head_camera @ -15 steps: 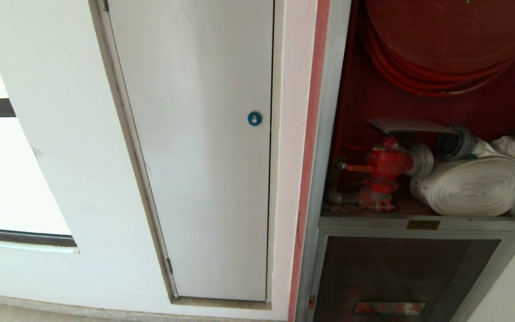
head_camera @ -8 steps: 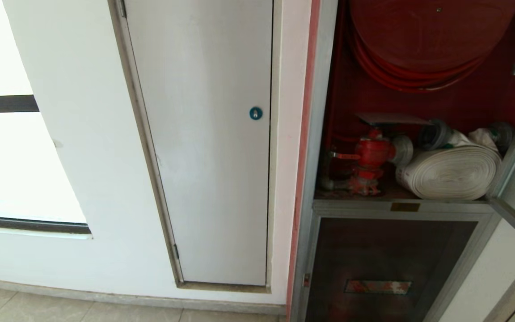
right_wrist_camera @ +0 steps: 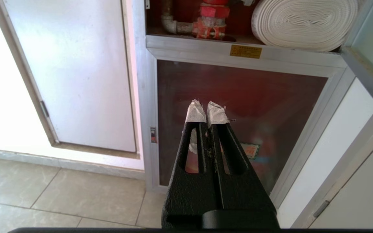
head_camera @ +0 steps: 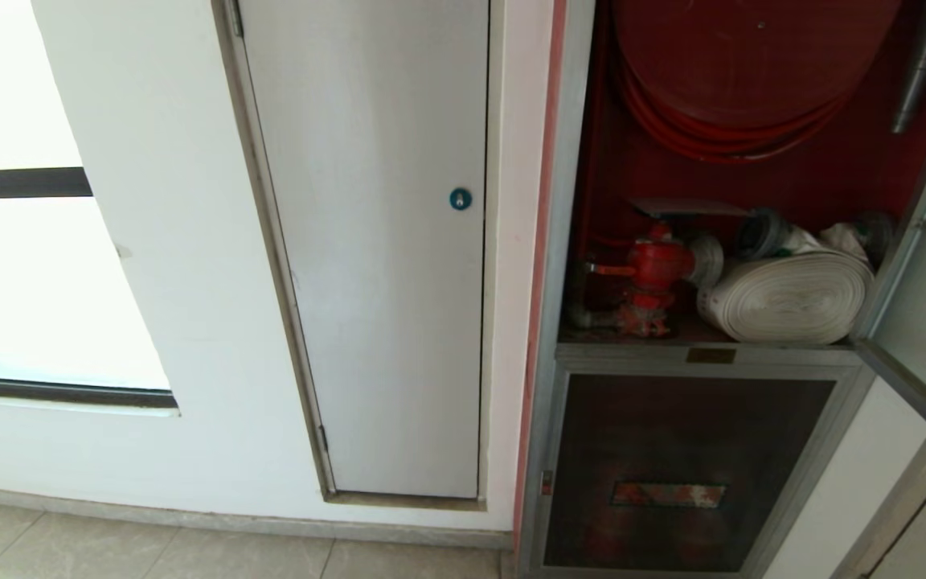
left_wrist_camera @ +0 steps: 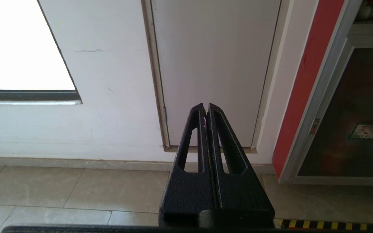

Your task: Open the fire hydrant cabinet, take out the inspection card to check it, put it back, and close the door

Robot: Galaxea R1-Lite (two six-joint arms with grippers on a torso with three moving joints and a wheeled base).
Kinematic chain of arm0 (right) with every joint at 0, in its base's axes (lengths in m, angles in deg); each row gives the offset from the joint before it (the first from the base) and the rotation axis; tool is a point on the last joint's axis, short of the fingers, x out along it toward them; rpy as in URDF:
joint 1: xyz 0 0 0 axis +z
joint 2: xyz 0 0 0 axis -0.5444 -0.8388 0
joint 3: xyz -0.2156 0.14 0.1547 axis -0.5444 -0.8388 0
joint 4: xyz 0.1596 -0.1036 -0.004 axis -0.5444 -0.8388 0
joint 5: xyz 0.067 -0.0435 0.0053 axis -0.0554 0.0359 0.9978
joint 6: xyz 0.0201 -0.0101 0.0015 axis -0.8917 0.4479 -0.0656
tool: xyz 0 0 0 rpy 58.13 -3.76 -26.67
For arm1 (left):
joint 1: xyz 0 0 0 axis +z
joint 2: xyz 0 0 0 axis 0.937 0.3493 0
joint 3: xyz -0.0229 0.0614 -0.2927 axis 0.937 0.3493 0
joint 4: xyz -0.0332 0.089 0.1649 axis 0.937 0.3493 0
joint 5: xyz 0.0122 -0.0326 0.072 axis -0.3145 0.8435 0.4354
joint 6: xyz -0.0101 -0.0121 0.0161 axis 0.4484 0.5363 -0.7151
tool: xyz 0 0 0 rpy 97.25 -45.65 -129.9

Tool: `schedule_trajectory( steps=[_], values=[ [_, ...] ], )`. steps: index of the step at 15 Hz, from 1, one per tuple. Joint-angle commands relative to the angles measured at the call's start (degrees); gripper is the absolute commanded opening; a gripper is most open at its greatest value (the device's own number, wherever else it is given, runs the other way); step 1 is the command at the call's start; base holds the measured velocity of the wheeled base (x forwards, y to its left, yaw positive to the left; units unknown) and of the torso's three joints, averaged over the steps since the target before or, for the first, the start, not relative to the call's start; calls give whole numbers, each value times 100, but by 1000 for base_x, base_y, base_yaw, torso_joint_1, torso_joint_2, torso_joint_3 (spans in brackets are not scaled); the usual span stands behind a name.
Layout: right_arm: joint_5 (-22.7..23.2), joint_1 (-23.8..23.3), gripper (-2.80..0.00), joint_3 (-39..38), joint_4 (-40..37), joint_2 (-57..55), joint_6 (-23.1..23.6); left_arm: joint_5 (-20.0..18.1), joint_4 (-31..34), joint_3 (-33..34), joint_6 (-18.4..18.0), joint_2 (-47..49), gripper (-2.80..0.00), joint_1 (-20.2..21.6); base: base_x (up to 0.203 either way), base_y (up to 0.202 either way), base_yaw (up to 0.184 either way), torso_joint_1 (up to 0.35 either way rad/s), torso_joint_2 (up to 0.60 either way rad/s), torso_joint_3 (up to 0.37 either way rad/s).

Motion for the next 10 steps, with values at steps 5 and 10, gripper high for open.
schedule_trajectory(
  steps=[5,10],
  values=[
    [3,6,-280,0,0,-11,4,-2,-1,0,-1,1,-280,0,0,0,0,0,0,0],
    [3,-2,-280,0,0,-9,4,-2,-1,0,-1,1,-280,0,0,0,0,0,0,0]
  ],
)
